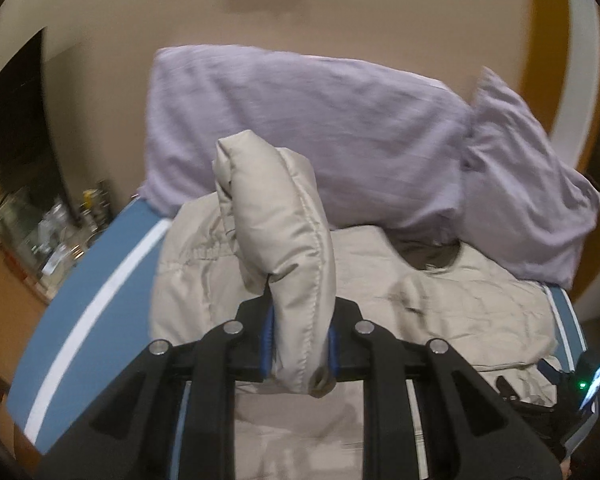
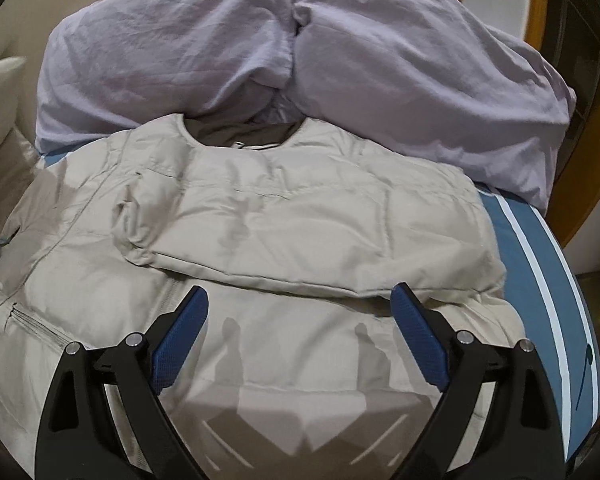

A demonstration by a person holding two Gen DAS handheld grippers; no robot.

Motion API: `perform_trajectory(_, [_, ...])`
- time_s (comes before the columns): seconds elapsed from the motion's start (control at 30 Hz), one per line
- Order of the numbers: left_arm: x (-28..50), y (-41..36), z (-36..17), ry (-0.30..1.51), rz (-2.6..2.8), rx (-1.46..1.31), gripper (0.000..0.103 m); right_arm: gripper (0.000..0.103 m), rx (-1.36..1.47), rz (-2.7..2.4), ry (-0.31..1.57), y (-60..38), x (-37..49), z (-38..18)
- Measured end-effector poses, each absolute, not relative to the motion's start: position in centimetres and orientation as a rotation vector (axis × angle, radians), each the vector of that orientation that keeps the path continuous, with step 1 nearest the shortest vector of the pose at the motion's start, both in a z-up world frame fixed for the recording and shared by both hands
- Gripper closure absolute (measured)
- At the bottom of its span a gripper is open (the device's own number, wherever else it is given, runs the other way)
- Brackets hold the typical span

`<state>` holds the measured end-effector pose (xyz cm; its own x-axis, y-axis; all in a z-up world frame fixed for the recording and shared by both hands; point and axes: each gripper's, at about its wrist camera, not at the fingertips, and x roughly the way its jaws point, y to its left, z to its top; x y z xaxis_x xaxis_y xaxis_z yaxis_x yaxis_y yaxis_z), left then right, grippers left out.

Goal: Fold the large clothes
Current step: 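Grasp the other sleeve cuff with the left gripper and lift it, then lay the sleeve across the jacket front and open the left gripper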

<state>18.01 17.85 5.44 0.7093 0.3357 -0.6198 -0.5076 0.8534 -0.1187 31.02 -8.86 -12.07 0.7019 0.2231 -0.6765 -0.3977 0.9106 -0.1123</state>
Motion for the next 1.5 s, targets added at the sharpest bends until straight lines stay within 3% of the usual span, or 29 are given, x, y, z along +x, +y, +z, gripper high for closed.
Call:
perform_trajectory(0.37, [25.0, 9.3, 4.0, 0.683, 0.270, -0.254, 0.084, 0.009, -0.229, 0.326, 0.714, -12.5, 31.4, -12.7])
perform_trajectory(0.73, [31.1, 3.7, -2.3, 0.855, 0.205, -0.190, 0.084, 0.009, -0.192, 0.311, 0.745, -14.7, 32.4, -13.4])
perform_trajectory(0.83, [31.0, 3.1, -2.7, 0.869, 0.202, -0.162, 0.079, 0.009, -0.191, 0.318, 0.746, -14.8, 32.3, -13.6])
perform_trajectory(1.03, [30.1, 3.6, -0.8, 0.797, 0.208, -0.147, 0.053, 0.009, -0.184, 0.326, 0.753, -14.9, 32.5, -13.9])
perform_trajectory(1.5, [33.2, 3.9, -6.5, 0.887, 0.353, -0.022, 0.052, 0.009, -0.165, 0.335, 0.779, -15.3, 32.8, -14.3])
